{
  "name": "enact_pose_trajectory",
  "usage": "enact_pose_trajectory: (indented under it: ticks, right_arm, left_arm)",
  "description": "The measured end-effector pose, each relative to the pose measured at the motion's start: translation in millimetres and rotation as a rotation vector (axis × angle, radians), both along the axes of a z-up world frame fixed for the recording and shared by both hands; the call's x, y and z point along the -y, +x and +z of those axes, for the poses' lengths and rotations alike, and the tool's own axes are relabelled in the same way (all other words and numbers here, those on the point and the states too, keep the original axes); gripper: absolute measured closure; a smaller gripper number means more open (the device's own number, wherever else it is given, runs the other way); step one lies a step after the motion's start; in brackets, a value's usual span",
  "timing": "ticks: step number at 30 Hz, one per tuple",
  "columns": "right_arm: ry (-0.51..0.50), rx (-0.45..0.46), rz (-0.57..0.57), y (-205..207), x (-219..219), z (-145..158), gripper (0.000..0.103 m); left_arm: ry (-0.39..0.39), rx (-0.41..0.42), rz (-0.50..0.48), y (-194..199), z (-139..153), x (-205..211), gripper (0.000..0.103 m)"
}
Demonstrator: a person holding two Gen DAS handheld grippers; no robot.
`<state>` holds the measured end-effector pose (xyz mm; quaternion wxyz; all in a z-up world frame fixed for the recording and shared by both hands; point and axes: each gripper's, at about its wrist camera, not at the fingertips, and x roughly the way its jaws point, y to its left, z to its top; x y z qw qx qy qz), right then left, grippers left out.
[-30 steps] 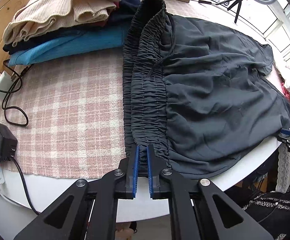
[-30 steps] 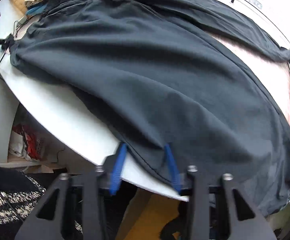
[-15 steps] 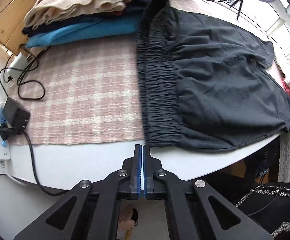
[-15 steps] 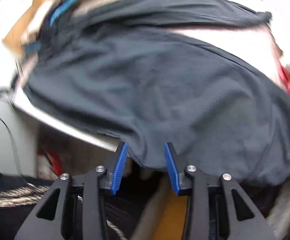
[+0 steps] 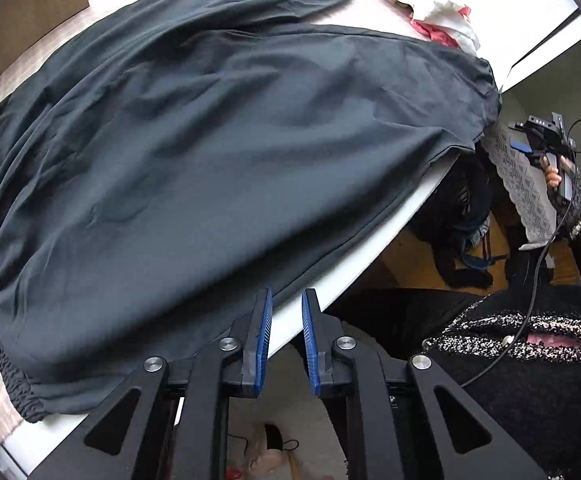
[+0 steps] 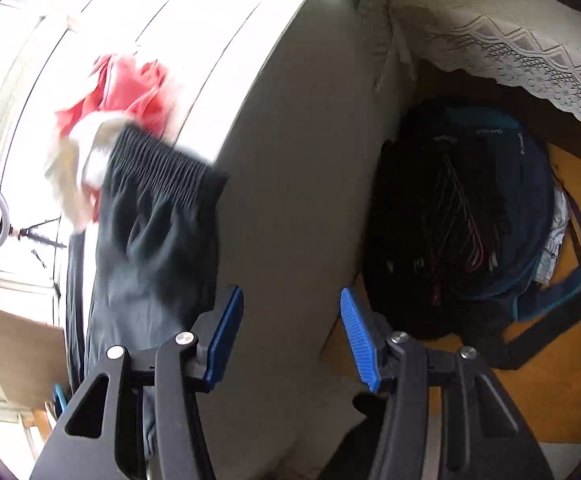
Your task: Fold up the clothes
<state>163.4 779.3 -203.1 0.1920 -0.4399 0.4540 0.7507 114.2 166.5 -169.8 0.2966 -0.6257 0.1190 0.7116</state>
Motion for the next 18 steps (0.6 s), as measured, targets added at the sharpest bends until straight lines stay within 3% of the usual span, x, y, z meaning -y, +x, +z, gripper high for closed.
enact_pose_trajectory:
  ticks: [3,6,15,16,17,18]
  right_arm:
    - [0.015,-0.07,0.021,-8.1,-14.7,5.4,0.052]
    - [0.05,-0.106,0.082,-29.3,-18.6,12.7,0.044]
    - [-0.054,-0.125,0.225,-49.7,-20.9,5.2,0.045]
    - [-0.039,-0.116,0.238,-49.4,-18.1,7.7,0.051]
    - [-0.034,-0.119,0.254,-48.7,-15.5,10.7,0.067]
    - [-0.031,-0.122,0.269,-48.0,-12.9,13.7,0.074]
  left_arm:
    - [-0.028,0.015,-0.005,-7.5,7.8,-13.4,0.088]
    - [-0.066,0.01,0.003,-11.9,17.2,-17.9,0.088]
    - [-0.052,-0.003,0.059,-12.2,38.3,-12.2,0.082]
    - [-0.052,0.001,0.064,-10.3,37.4,-10.8,0.081]
    - [-0.051,0.005,0.069,-8.4,36.6,-9.4,0.08]
    - [-0.05,0.009,0.074,-6.5,35.8,-8.0,0.077]
